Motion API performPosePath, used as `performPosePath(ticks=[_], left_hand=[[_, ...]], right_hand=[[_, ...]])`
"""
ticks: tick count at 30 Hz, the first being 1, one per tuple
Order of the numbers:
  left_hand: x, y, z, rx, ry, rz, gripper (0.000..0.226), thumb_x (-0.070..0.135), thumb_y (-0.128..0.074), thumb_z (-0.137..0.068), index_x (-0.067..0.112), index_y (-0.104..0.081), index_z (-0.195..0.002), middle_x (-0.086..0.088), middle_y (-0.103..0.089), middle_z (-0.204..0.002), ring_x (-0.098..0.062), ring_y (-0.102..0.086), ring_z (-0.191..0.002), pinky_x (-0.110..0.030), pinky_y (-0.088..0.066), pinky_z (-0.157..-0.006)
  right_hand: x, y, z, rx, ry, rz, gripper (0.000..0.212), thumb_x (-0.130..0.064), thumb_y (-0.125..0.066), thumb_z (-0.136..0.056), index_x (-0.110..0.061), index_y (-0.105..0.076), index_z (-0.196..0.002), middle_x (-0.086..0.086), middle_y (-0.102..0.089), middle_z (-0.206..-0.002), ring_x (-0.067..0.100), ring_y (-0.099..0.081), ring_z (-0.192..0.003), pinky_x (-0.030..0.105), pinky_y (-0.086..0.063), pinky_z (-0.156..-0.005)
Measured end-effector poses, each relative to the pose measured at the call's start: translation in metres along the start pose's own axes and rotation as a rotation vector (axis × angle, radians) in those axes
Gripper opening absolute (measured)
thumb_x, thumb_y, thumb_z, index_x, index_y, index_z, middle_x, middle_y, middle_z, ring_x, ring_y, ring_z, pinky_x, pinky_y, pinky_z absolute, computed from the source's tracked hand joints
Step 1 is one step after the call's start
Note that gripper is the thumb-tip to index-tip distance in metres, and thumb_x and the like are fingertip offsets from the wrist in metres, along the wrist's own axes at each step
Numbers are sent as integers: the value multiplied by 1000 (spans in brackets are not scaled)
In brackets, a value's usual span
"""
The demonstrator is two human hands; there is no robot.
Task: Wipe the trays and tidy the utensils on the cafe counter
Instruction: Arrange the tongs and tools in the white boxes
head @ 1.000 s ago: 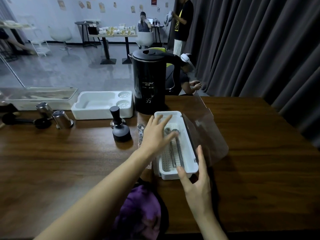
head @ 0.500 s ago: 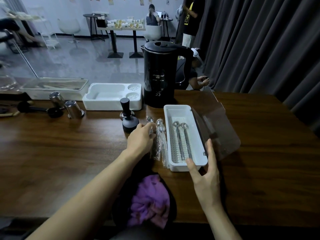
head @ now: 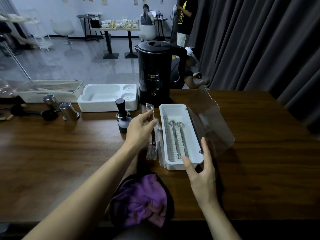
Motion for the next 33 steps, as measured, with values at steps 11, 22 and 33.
performPosePath(ticks=[11, 22, 33], left_hand=[[6, -17, 6, -106, -10, 115, 61, 33, -72, -93, 21, -51, -148, 6, -55, -148, -2, -50, -129, -29, -40, -107], [22, -32, -7, -223, -115, 121, 65, 46, -68, -94, 21, -48, -151, 9, -57, -139, -5, -51, -129, -33, -43, -106], [28, -50, -11, -216, -269, -182, 50, 47, -55, -100, 26, -56, -146, 3, -68, -129, -21, -46, -133, -44, -40, -109]], right_hand=[[-2, 0, 0, 10, -5, 15, 82, -35, -71, -90, -37, -24, -157, -61, -26, -133, -23, -28, -133, -2, -26, -102], [-4, -1, 2, 17, -20, 128, 87, -54, -69, -84, -44, -21, -157, -30, -28, -157, -9, -27, -144, 27, -32, -117], [-1, -2, 2, 45, -32, 140, 88, -56, -69, -83, -55, -18, -154, -25, -30, -159, 1, -34, -145, 47, -40, -115]])
Point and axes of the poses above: each hand's wrist, its own z-axis away from the middle knuckle, its own y-axis out of the back of the hand, x = y × z, the point moved 10 cm from there along -z, towards the middle knuckle
